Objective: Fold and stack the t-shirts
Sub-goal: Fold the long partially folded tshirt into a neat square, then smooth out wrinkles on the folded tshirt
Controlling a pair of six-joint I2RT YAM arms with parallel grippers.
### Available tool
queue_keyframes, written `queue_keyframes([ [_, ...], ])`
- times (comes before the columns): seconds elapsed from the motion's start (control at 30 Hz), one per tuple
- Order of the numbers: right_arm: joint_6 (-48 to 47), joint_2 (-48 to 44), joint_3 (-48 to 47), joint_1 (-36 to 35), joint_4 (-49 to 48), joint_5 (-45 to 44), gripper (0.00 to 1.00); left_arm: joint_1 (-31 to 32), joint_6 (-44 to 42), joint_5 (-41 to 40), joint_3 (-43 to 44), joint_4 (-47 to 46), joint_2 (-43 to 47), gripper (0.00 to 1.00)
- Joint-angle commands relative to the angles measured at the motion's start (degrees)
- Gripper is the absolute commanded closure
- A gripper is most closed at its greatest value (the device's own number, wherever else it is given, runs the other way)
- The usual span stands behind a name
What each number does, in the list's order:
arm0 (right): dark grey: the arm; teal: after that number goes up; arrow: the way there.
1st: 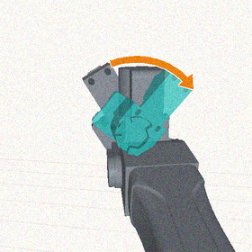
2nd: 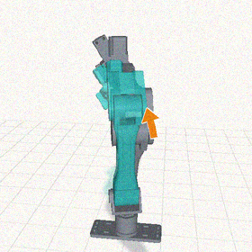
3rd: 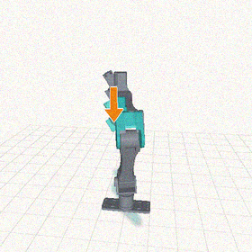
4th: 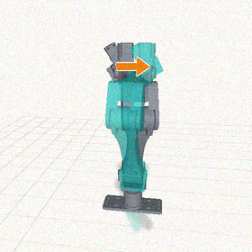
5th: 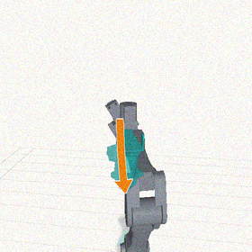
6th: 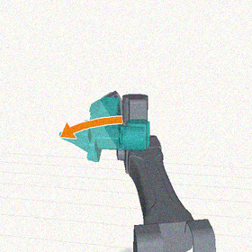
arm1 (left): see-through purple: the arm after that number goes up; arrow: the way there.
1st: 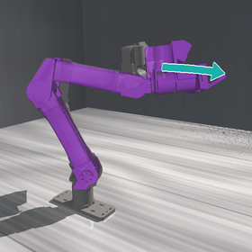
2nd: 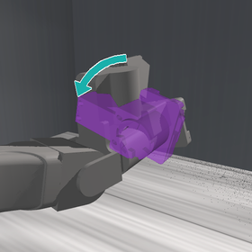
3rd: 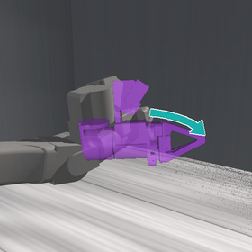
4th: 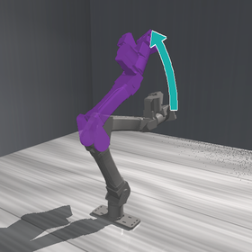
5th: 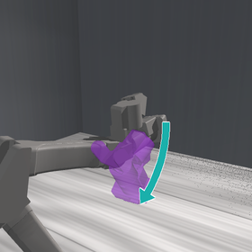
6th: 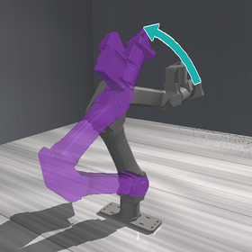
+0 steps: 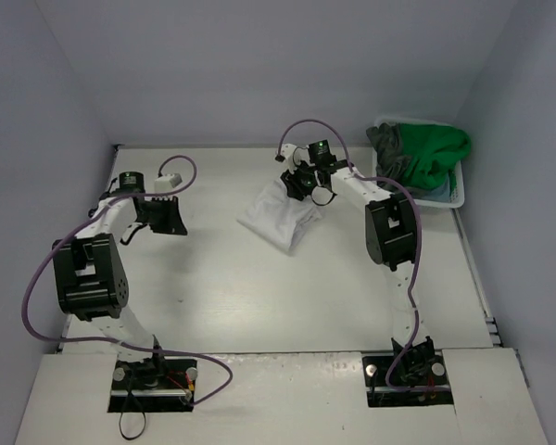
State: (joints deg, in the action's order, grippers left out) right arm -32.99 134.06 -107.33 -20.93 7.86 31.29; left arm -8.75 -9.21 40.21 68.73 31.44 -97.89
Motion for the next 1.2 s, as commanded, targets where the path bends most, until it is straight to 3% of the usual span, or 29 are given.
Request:
queue_keyframes([
  [0.0,6.53,-3.01,1.15,0.1,-9.59,-10.18,0.61,4.6,-2.91,0.58,3.25,1.08,0.5,1.0],
  [0.2,8.29,-11.08,8.44,-0.43,-13.57,-17.92,0.61,11.64,-5.29,0.75,10.09,4.67,-1.69,1.0],
  [0.5,9.97,-24.97,16.79,-0.34,-11.64,-16.61,0.6,19.03,-5.2,-0.12,27.92,10.3,-9.51,1.0],
  [0.7,9.62,-28.94,19.7,-0.25,-8.12,-13.81,0.62,24.92,-4.94,-1.71,38.65,12.77,-16.89,1.0],
  [0.97,7.07,-27.37,24.88,0.01,-4.08,-7.48,0.97,27.21,0.77,-0.13,45.44,7.06,-24.8,1.0],
  [1.17,7.77,-23.5,25.85,0.89,-4.08,-3.0,1.0,27.21,5.78,-0.13,46.23,0.21,-26.57,1.0],
])
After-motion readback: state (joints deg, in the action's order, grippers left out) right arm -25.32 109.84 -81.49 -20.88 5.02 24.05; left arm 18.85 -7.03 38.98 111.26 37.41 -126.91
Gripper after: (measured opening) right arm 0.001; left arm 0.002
